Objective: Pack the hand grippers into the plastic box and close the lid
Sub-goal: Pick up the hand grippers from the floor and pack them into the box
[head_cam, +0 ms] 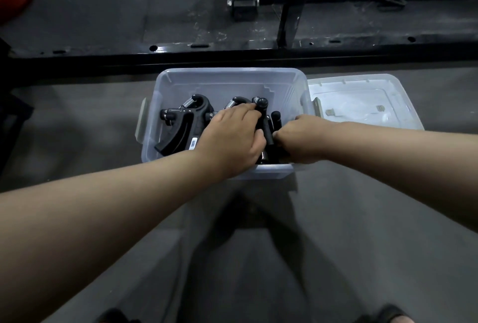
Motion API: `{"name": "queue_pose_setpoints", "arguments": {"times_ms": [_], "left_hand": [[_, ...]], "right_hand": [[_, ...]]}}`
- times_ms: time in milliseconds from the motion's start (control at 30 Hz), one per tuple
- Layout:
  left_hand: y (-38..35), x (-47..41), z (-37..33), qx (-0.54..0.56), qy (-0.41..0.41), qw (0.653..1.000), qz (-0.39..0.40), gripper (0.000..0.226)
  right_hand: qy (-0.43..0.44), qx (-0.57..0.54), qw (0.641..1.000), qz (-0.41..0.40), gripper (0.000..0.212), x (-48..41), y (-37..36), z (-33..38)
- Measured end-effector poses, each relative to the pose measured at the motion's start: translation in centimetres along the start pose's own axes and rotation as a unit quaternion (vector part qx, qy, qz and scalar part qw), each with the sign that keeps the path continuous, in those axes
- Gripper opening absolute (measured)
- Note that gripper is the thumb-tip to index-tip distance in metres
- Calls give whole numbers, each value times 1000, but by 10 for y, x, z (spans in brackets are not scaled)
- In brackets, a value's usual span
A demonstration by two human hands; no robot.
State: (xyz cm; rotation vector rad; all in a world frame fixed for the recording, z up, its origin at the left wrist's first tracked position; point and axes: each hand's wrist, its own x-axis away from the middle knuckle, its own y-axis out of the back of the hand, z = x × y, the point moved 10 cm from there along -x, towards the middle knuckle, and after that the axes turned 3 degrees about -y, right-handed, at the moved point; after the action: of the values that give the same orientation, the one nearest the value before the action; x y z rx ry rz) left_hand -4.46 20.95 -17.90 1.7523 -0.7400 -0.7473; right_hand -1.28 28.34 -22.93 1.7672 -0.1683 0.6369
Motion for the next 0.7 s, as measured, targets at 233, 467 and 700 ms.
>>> {"name": "queue_pose_setpoints", "arguments": {"times_ms": [233,467,700], "left_hand": [[11,-39,8,51,41,997,35,59],[1,-53,16,66,22,996,54,28],[6,-45,17,126,44,991,29,22]], "right_hand": [[15,58,998,12,31,-2,-1,-1],[-81,103,989,67,30,-14,23,-68],[-39,199,946,254,37,-28,-25,-51]]}}
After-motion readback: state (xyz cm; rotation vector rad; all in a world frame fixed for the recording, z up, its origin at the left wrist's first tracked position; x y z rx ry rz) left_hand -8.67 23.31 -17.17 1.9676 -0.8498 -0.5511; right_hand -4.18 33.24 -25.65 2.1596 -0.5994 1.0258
